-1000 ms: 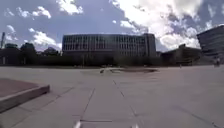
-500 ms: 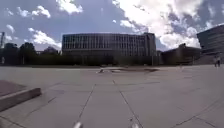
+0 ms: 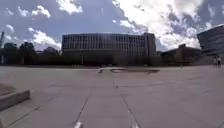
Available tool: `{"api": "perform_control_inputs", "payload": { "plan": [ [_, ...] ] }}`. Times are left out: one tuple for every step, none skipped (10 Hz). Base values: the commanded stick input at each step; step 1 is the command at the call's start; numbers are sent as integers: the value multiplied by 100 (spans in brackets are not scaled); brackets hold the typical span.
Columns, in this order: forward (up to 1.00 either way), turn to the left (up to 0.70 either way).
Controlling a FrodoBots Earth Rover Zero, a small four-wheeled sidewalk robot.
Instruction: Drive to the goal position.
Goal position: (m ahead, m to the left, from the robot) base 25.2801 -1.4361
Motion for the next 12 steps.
{"api": "perform_control_inputs", "payload": {
  "plan": [
    [70, 0],
    [70, 0],
    [70, 0],
    [70, 0],
    [70, 0],
    [70, 0],
    [70, 0],
    [70, 0],
    [70, 0],
    [70, 0],
    [70, 0],
    [70, 0]
  ]
}}
